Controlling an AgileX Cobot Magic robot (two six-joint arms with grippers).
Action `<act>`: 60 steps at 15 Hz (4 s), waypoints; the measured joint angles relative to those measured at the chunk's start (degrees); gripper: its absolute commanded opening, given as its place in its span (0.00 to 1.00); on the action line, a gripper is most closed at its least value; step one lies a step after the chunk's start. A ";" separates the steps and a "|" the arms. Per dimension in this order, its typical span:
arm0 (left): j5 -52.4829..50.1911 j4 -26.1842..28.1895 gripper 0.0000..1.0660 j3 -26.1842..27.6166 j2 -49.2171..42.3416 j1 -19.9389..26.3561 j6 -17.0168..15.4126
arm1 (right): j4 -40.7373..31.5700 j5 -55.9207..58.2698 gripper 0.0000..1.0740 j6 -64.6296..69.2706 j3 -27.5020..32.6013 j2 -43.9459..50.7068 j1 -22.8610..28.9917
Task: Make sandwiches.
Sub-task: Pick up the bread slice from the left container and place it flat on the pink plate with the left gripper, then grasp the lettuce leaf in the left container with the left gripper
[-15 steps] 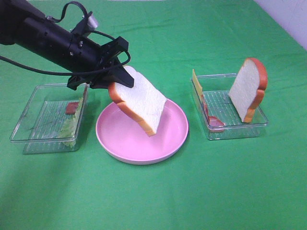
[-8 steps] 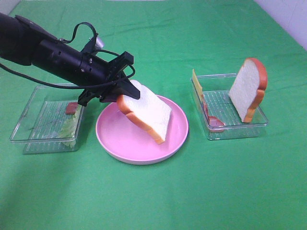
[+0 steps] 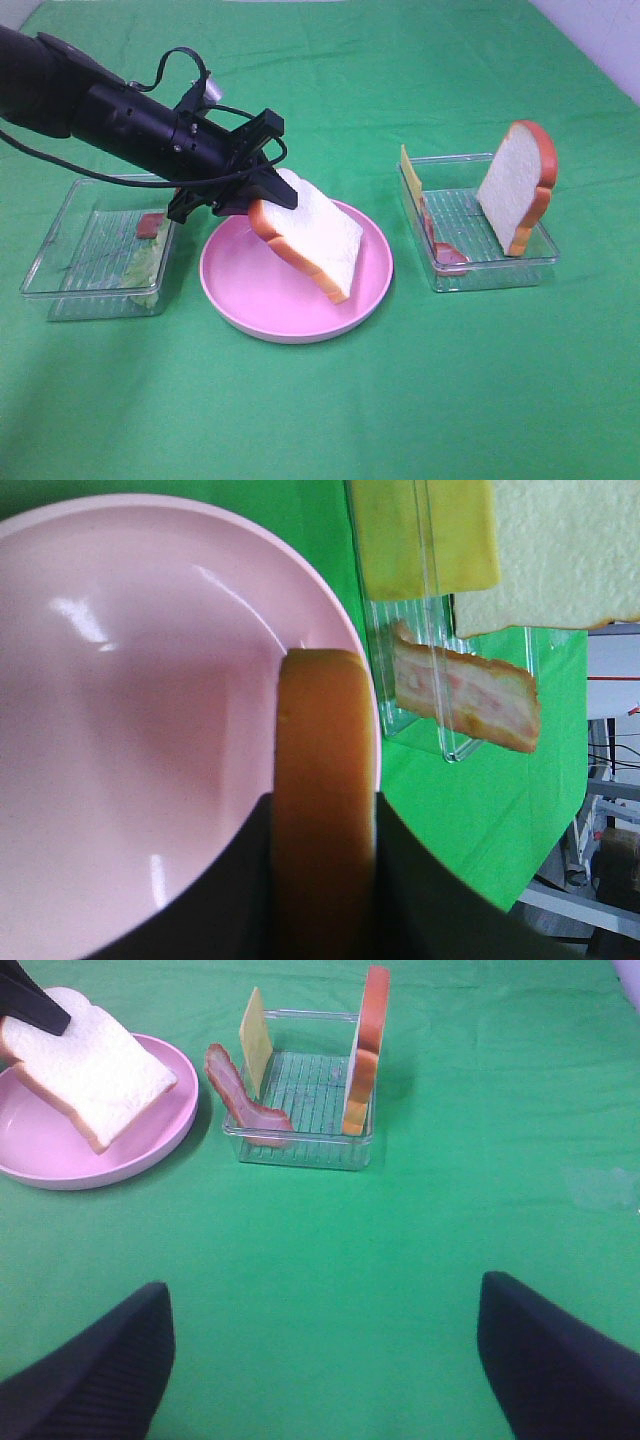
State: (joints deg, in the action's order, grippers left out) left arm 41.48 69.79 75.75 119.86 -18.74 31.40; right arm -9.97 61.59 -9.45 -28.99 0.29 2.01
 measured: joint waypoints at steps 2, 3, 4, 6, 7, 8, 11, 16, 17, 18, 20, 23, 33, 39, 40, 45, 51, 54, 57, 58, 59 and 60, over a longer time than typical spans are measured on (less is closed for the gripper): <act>-0.34 0.00 0.00 0.00 0.00 -0.11 0.00 | 0.00 0.00 0.73 0.00 0.00 0.00 0.00; -0.86 0.00 0.00 0.00 0.00 -0.40 0.00 | 0.00 0.00 0.73 0.00 0.00 0.00 0.00; -1.32 0.00 0.00 0.00 0.00 -0.80 0.00 | 0.00 0.00 0.73 0.00 0.00 0.00 0.00; -1.60 0.00 0.00 0.00 0.00 -2.06 0.00 | 0.00 0.00 0.73 0.00 0.00 0.00 0.00; -1.78 0.00 0.00 0.00 0.00 -2.29 0.00 | 0.00 0.00 0.73 0.00 0.00 0.00 0.00; -2.18 0.00 0.00 0.00 0.00 -2.52 0.00 | 0.00 0.00 0.73 0.00 0.00 0.00 0.00; -2.86 -0.06 0.00 0.00 0.00 -2.69 0.00 | 0.00 0.00 0.73 0.00 0.00 0.00 0.00; -2.64 -0.69 0.38 0.00 0.00 -2.69 -2.18 | 0.00 0.00 0.73 0.00 0.00 0.00 0.00; -2.58 -1.03 0.47 0.00 0.00 -2.69 -2.35 | 0.00 0.00 0.73 0.00 0.00 0.00 0.00; -2.58 -1.32 0.56 0.00 0.00 -2.69 -2.35 | 0.00 0.00 0.73 0.00 0.00 0.00 0.00; -2.46 -2.18 0.65 0.23 0.00 -2.69 -2.35 | 0.00 0.00 0.73 0.00 0.00 0.00 0.00; 0.86 -9.45 0.68 5.84 0.00 -2.69 -2.52 | 0.00 0.00 0.73 0.00 0.00 0.00 0.00; 16.73 -42.63 0.68 26.36 0.06 -2.69 -28.42 | 0.00 0.00 0.73 0.00 0.00 0.00 0.00; 27.79 -59.99 0.68 31.97 0.06 -2.69 -38.10 | 0.00 0.00 0.73 0.00 0.00 0.00 0.00; 27.85 -60.91 0.68 31.97 0.06 -2.69 -38.50 | 0.00 0.00 0.73 0.00 0.00 0.00 0.00; 27.90 -64.74 0.63 26.41 -4.30 -2.69 -43.32 | 0.00 0.00 0.73 0.00 0.00 0.00 0.00; 28.42 -67.04 0.66 19.65 -4.58 -3.04 -50.76 | 0.00 0.00 0.73 0.00 0.00 0.00 0.00; 28.48 -66.98 0.66 19.42 -0.52 -3.15 -51.34 | 0.00 0.00 0.73 0.00 0.00 0.00 0.00; 28.48 -66.75 0.66 19.31 2.46 -3.15 -51.39 | 0.00 0.00 0.73 0.00 0.00 0.00 0.00; 28.48 -66.75 0.64 19.31 2.92 -3.15 -51.39 | 0.00 0.00 0.73 0.00 0.00 0.00 0.00; 28.42 -66.75 0.64 19.31 2.98 -3.15 -51.39 | 0.00 0.00 0.73 0.00 0.00 0.00 0.00; 27.33 -66.58 0.58 19.31 3.04 -3.15 -51.39 | 0.00 0.00 0.73 0.00 0.00 0.00 0.00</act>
State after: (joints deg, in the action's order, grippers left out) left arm 68.81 3.21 95.05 122.90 -21.89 -20.00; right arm -9.97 61.59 -9.45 -28.99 0.29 2.01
